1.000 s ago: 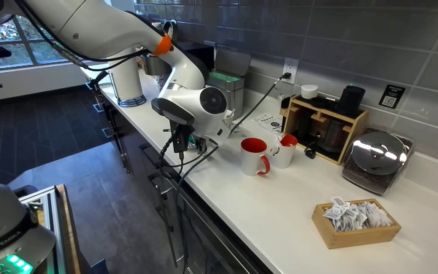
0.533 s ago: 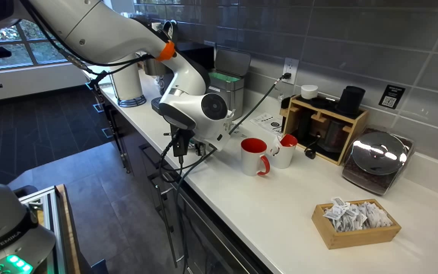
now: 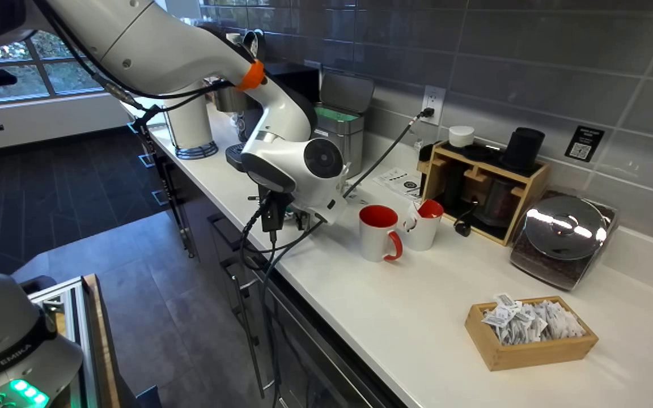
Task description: Put the metal spoon inside the cup
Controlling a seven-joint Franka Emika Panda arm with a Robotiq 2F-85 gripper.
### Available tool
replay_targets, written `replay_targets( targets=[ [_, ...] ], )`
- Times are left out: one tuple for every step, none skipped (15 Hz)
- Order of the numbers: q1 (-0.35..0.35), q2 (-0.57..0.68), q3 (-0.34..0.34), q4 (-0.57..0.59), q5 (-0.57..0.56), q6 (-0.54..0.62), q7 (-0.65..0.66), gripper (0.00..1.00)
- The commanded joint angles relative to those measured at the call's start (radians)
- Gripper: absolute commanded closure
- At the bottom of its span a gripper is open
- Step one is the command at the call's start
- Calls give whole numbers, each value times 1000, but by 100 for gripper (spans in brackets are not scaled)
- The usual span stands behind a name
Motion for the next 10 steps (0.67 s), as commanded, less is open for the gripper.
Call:
replay_targets(
  targets=[
    [-5, -35, 4, -19, -9, 14, -2, 96],
    [-3, -50, 4, -26, -10, 16, -7, 97],
    [-2, -72, 5, -34, -11, 15, -17, 97],
    [-2, -93, 5, -41, -10, 10, -26, 97],
    [-2, -115, 5, -49, -12, 6, -35, 97],
    [-3, -140, 5, -56, -7, -6, -52, 99],
    [-3, -159, 5, -61, -4, -14, -69, 98],
    [-5, -177, 5, -63, 2, -34, -88, 100],
    [-6, -190, 4, -63, 9, -54, -110, 99],
    [-8, -207, 0, -64, 16, -90, -128, 100]
  ],
)
